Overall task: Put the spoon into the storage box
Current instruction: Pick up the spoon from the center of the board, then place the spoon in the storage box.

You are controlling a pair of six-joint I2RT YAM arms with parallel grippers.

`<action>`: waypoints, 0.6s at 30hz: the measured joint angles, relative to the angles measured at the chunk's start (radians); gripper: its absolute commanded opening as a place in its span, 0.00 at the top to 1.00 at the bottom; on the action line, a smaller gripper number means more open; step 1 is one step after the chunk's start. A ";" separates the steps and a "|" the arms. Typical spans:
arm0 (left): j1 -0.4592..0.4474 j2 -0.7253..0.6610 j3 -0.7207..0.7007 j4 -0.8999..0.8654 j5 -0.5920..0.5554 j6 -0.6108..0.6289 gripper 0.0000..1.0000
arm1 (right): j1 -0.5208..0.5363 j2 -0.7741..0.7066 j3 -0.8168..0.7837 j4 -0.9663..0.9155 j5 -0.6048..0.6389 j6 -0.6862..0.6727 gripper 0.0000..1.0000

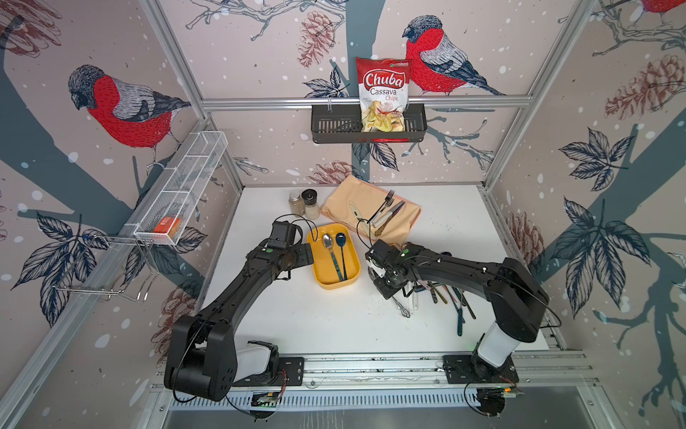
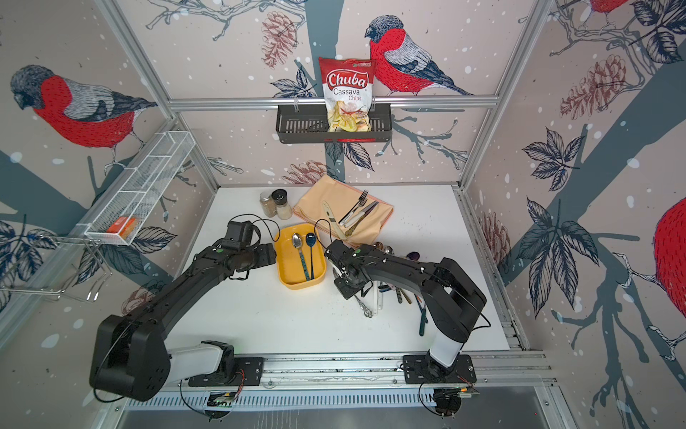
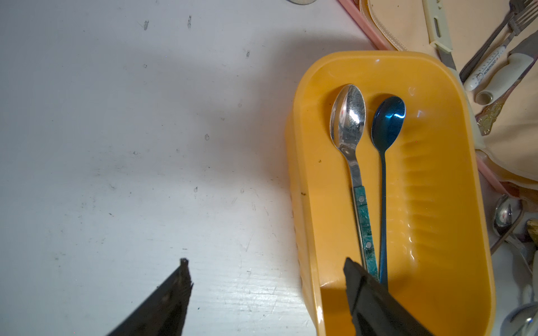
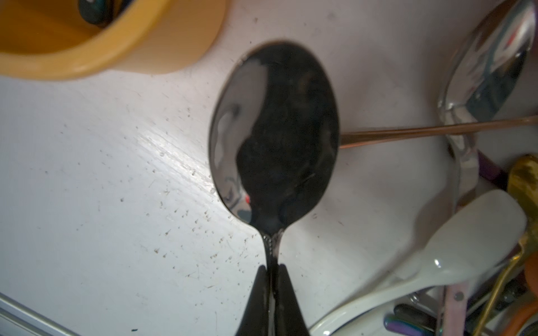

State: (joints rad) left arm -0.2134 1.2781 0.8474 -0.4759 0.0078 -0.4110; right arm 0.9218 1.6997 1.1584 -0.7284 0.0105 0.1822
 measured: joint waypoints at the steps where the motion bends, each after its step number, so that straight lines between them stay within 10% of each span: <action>1: 0.000 0.000 0.000 0.000 0.000 0.000 0.16 | -0.008 -0.006 0.011 -0.003 -0.001 0.003 0.94; 18: 0.000 -0.029 -0.040 0.045 0.013 0.000 0.16 | -0.138 0.276 0.568 -0.089 -0.140 0.033 0.94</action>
State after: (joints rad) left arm -0.2134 1.2491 0.8074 -0.4309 0.0212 -0.4114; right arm 0.7837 1.9755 1.7264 -0.8169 -0.1295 0.2150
